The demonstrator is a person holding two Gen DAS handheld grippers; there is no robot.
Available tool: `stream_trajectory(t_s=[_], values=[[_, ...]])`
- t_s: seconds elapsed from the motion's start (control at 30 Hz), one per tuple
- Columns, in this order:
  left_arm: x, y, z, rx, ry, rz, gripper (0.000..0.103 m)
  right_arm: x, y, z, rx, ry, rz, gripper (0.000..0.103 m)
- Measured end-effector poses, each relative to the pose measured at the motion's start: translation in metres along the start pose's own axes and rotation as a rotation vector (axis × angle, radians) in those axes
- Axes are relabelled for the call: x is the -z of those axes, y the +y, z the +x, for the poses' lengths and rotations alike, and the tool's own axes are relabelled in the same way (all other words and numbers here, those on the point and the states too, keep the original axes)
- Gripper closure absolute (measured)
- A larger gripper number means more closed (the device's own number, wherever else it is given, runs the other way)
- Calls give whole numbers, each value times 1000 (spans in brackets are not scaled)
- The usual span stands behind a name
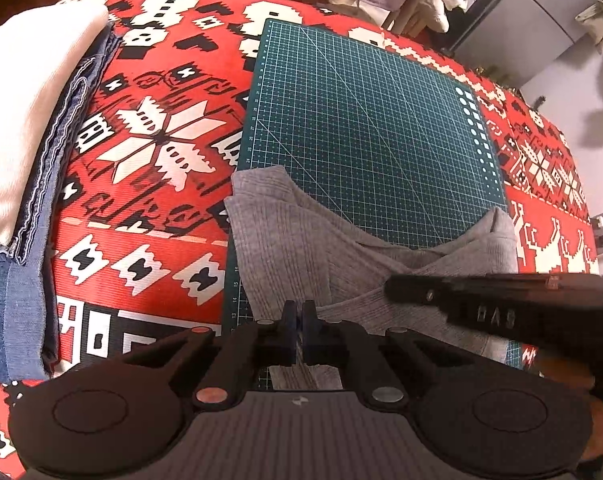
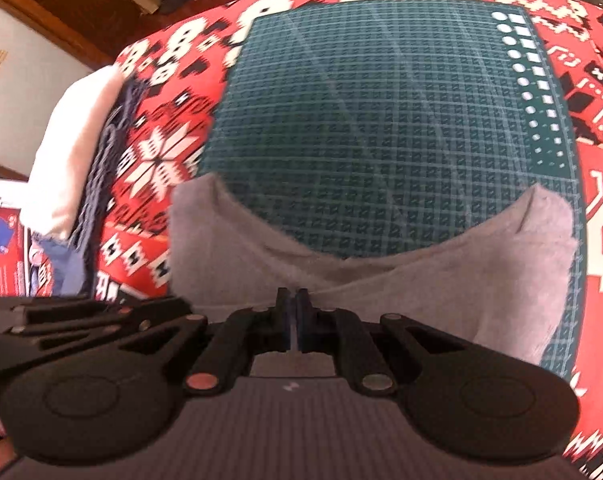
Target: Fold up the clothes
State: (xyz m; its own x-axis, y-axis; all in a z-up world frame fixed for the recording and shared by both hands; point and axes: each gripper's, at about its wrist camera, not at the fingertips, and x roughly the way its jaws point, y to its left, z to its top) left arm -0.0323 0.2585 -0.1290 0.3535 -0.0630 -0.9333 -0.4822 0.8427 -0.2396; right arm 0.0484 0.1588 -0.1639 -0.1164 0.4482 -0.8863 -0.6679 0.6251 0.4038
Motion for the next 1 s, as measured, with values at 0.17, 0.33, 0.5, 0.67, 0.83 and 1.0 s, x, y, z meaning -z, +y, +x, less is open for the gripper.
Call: stream_trajectory(t_s=[0.17, 0.33, 0.5, 0.67, 0.83, 1.0], values=[[0, 2, 3, -1, 6, -18, 100, -6, -16, -8, 38, -27, 14, 100], [1, 2, 3, 4, 4, -21, 100, 8, -28, -32, 94, -65, 51, 99], [1, 2, 6, 2, -2, -12, 100, 8, -45, -32, 139, -81, 81, 99], [4, 2, 7, 3, -14, 0, 100, 0, -55, -29, 159, -133, 109, 99], [7, -1, 6, -7, -26, 29, 98, -3, -57, -30, 166, -169, 114, 99], [7, -2, -1, -9, -41, 26, 97, -2, -36, -44, 125, -213, 70, 97]])
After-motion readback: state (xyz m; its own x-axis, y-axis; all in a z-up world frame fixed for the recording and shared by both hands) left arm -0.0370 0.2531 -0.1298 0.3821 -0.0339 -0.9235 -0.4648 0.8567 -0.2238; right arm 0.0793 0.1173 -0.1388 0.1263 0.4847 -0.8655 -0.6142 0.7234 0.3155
